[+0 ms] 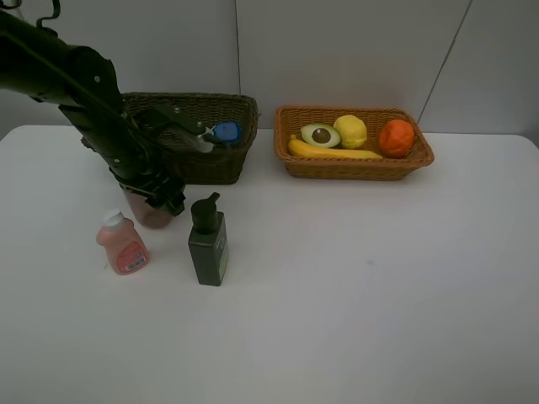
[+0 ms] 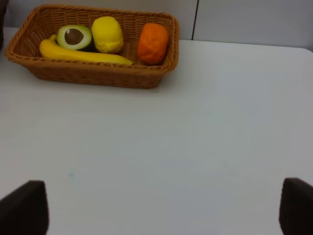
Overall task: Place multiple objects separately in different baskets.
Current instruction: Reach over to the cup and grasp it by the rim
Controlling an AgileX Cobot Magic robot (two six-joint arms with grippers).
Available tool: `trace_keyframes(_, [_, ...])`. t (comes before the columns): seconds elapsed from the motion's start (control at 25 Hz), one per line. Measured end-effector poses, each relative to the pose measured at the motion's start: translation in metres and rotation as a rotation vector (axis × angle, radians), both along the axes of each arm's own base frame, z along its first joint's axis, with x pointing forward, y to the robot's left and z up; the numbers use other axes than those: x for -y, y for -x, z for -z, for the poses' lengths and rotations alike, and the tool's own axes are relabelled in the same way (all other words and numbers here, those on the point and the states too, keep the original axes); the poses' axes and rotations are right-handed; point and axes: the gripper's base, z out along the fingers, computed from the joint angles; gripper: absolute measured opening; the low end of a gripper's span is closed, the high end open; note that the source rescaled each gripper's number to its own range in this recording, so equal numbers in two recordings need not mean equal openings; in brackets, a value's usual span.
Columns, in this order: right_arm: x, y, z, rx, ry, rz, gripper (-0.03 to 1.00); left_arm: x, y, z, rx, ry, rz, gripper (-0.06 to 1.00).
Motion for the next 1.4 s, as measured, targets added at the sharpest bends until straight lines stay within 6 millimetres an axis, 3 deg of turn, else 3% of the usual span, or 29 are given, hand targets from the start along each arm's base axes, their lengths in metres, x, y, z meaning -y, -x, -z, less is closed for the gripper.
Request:
trace_keyframes(0.12, [0.0,0.0,0.0,0.0,0.0,0.0,1.0,0.0001,-0.0002,0.0026,-0.006,-0.002,0.0,0.89])
trace_keyframes(0.28, [0.0,0.0,0.0,0.0,0.0,0.0,1.0,0.0002,-0.0008,0.0024,0.001,0.0,-0.001,0.77])
trace_keyframes(0.4, [0.0,0.0,0.0,0.0,0.0,0.0,1.0,0.0005,-0.0021,0.002,0.016,0.004,-0.003,0.58])
trace_keyframes(0.68, [0.0,0.0,0.0,0.0,0.0,0.0,1.0,0.0013,-0.0054,0.0009,0.053,0.014,-0.007,0.02])
trace_keyframes(1.4, [0.0,0.0,0.0,0.0,0.0,0.0,1.0,0.0009,-0.0037,0.0015,0.03,0.014,-0.025,0.0])
